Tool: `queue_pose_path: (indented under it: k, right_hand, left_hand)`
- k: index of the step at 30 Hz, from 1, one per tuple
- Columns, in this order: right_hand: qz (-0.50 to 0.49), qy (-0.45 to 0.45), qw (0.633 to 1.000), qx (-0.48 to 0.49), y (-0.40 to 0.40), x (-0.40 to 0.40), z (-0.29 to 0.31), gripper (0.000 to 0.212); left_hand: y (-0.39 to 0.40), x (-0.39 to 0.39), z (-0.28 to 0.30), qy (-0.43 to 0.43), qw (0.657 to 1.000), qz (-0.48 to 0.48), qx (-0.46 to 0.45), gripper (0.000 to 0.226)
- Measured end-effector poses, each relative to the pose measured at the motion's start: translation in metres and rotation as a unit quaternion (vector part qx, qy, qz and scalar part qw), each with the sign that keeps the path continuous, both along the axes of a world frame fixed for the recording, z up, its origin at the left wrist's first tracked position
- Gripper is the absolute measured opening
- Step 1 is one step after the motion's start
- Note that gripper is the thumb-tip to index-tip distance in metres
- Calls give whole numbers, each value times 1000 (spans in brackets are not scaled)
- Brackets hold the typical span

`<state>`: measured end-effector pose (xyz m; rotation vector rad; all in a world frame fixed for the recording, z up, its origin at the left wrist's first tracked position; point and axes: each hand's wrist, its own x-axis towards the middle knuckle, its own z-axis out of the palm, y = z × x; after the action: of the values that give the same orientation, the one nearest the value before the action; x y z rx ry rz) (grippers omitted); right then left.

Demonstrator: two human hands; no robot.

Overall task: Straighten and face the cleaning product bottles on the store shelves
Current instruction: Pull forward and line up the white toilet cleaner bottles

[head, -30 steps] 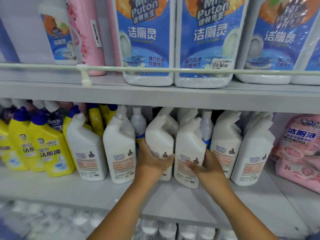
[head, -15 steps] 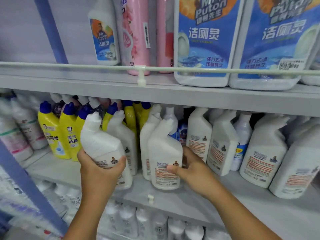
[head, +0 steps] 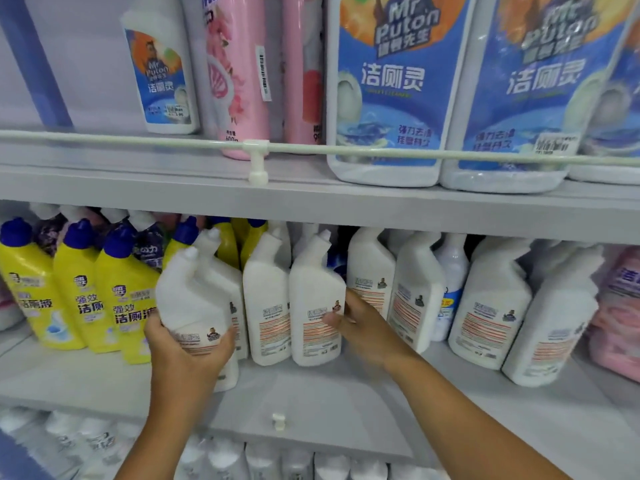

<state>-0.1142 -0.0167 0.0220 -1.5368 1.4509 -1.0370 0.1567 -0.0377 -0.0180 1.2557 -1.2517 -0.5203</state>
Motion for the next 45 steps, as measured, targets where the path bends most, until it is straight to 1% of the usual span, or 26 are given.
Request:
queue_pose_path:
  k: [2,3,4,5,6,7,8,9,10,11,13,14,15,17,18,20,23,25,29,31,33,35,38,41,43,45]
  right_hand:
    - [-3,17,1000,1,-1,-1,-5,38]
    - [-6,27,1000,1,0,-2,-7,40]
    - [-14,34,999,-4,2,-5,-9,40]
    - [-37,38,999,-12,5,-9,-11,39]
    - [-77,36,996,-27,10,-16,-12,36]
    - [-127,27,990,-50,15,-23,-12,31]
    - [-176,3,981,-86,22,-31,-11,28]
    - [-223,-20,967,-124,31,-41,-8,30]
    - [-261,-33,952,-159,39,-51,-4,31]
    - [-296,-23,936,-189,46,-61,2,28]
    - [-359,44,904,-228,52,-77,11,20]
    - [-380,80,891,-236,51,-82,15,26]
    - [-386,99,888,-230,47,-86,19,35]
    - [-357,109,910,-180,39,-89,26,51]
    - [-340,123,920,-152,35,-89,27,55]
    - [-320,159,927,-112,28,-89,23,57]
    - [-314,156,933,-85,24,-92,19,52]
    - [-308,145,937,-84,28,-98,17,51]
    - [-312,107,940,-82,47,-110,14,61]
    - [-323,60,942,-72,55,-113,13,53]
    - [-313,23,947,-73,57,-115,11,44]
    - [-280,1,956,-88,53,-115,8,41]
    - [-199,-11,974,-105,47,-111,8,47]
    - [-114,-18,988,-102,36,-108,15,45]
    - [-82,-30,991,-101,24,-103,17,43]
    - [-73,-23,992,-104,6,-94,18,47]
  left_hand:
    - [6,-7,4,28,999,19,-18,96]
    - [11,-12,6,27,997,57,-53,98]
    - [19,-18,8,6,990,94,-103,98]
    - [30,-27,12,-20,980,116,-159,91]
    - [42,-40,16,-39,972,104,-208,80]
    - [52,-52,21,-51,968,60,-238,69]
    - [61,-66,27,-53,969,-2,-240,57]
    - [69,-84,34,-45,975,-60,-211,46]
    - [74,-102,40,-27,979,-113,-168,38]
    - [76,-119,47,-6,980,-162,-118,35]
    - [61,-154,58,-7,977,-207,-59,41]
    - [49,-171,63,-13,974,-223,-47,45]
    - [35,-187,67,-17,971,-237,-41,50]
    - [2,-216,72,-51,971,-230,-38,64]
    - [-12,-228,74,-73,974,-210,-30,69]
    - [-36,-245,77,-108,978,-177,-2,72]
    - [-58,-254,78,-135,979,-147,48,72]
    - [-56,-251,77,-145,977,-149,52,68]
    - [-18,-241,71,-165,968,-186,42,59]
    - [1,-238,69,-181,963,-194,42,58]
    - [16,-231,71,-170,965,-197,43,59]
    - [31,-214,74,-135,973,-179,59,56]
    - [54,-174,82,-84,985,-138,53,53]
    - [63,-135,96,-82,989,-106,61,53]
    - [61,-114,103,-76,992,-81,63,51]
    - [56,-99,105,-53,995,-61,61,49]
